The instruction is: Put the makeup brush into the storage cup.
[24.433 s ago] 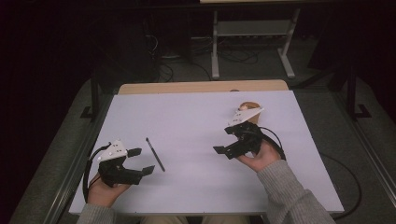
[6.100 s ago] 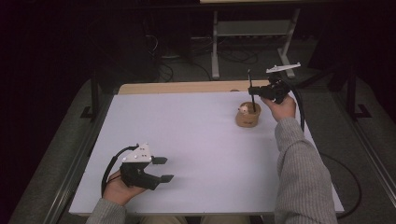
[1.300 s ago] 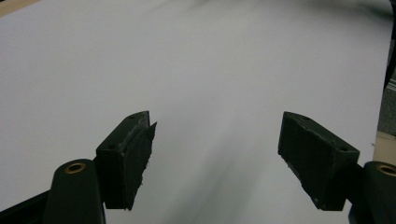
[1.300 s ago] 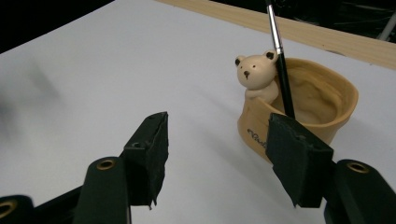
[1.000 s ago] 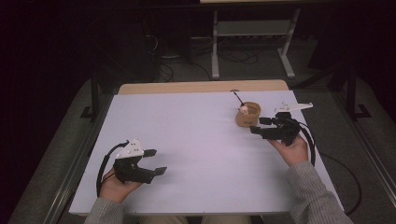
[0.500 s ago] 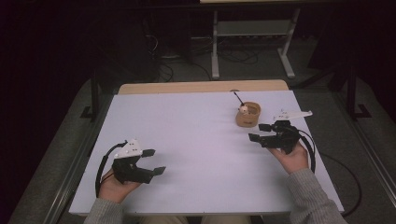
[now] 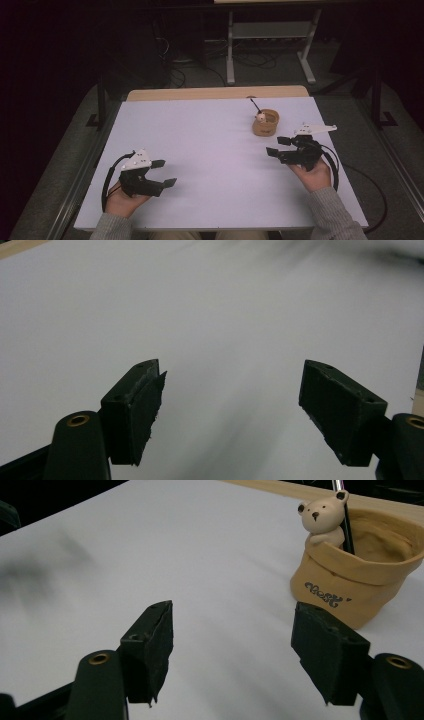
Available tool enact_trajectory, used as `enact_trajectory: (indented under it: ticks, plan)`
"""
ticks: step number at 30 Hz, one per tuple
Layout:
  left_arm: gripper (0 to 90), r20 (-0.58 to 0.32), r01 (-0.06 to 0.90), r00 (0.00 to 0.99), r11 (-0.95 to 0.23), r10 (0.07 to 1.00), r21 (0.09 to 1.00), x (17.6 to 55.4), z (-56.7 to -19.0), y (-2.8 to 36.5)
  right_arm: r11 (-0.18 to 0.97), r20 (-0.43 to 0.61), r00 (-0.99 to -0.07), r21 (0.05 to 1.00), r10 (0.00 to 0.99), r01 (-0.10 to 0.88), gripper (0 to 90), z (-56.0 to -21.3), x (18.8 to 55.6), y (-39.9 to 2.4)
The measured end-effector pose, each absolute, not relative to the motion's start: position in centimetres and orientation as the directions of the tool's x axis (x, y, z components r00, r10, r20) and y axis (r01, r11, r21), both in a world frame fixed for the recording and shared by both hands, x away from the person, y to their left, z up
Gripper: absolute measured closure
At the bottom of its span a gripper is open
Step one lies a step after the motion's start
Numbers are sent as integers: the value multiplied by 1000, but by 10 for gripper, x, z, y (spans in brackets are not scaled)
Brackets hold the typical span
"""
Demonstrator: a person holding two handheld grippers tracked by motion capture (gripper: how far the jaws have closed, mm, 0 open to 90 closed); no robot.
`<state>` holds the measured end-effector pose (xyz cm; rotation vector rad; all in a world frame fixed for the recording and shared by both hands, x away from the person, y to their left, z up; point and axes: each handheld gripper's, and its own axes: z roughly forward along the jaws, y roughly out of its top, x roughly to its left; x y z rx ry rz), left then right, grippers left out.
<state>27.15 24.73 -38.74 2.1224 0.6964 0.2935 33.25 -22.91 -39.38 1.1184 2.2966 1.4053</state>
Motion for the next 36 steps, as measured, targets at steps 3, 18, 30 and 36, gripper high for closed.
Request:
enact_trajectory:
  ticks: [3,18,30,36]
  plan:
    - [245,-43,377,815,-473,578,796,271,-388,248,245,187,-681,840,708,485,317,-392,330,-230]
    - [242,-45,382,814,-474,579,793,271,-391,248,216,198,-660,844,725,491,308,-405,313,-241]
    - [238,-39,386,812,-485,582,785,270,-394,249,220,202,-652,835,731,505,305,-416,302,-244]
    - [237,-37,389,810,-489,586,781,270,-397,249,238,188,-661,834,727,499,293,-417,296,-244]
